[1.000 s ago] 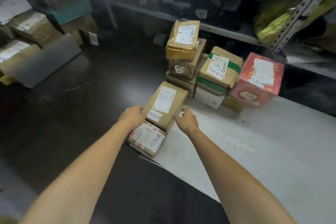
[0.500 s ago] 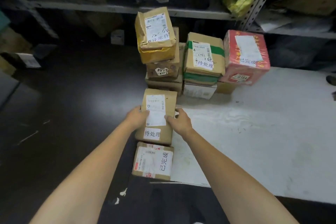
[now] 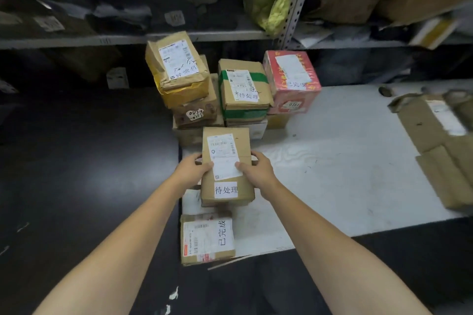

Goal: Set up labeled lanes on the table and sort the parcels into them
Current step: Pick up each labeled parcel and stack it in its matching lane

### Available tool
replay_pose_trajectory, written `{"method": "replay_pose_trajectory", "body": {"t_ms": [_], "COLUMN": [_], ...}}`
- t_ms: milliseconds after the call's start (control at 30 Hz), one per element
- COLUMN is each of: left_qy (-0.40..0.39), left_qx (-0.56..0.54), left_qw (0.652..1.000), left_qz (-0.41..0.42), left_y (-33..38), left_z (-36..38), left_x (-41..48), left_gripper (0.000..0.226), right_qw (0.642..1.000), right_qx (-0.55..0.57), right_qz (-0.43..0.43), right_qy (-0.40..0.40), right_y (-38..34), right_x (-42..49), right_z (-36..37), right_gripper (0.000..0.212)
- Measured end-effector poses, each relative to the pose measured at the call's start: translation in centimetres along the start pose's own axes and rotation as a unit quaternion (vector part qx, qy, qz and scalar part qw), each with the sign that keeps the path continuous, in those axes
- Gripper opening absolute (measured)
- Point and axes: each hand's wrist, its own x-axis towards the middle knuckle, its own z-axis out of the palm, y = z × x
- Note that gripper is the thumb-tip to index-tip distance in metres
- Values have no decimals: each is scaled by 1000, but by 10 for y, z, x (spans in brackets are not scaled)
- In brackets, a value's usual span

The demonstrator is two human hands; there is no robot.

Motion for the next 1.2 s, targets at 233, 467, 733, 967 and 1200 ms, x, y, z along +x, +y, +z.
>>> {"method": "replay_pose_trajectory", "body": {"t_ms": [233,467,733,967,1200], "left_qy": [-107,-233,-316,-366,-392], "left_qx": [22,72,141,202,223], "left_qw": [992,963,926,895,874], "left_qz": [64,118,152,153,178], "left_y": [84,158,197,190,221], "left_z": [102,253,447,613,736], "left_x": [-21,-67,-154,-226,-262], "left_gripper": [46,55,52,64,58], "right_qw": [993,968,939,904,874], "right_qx": [64,113,153,205,208], "right_qz": [-4,-5,-8,26,21], "right_qy": [104,222,307,374,438], "right_y": [-6,23,98,191,228], "right_x": [-49,-123,-212,-287,-321], "right_z": [-132,-290,-468,-584,-689], "right_gripper": [55,51,66,70,74]}}
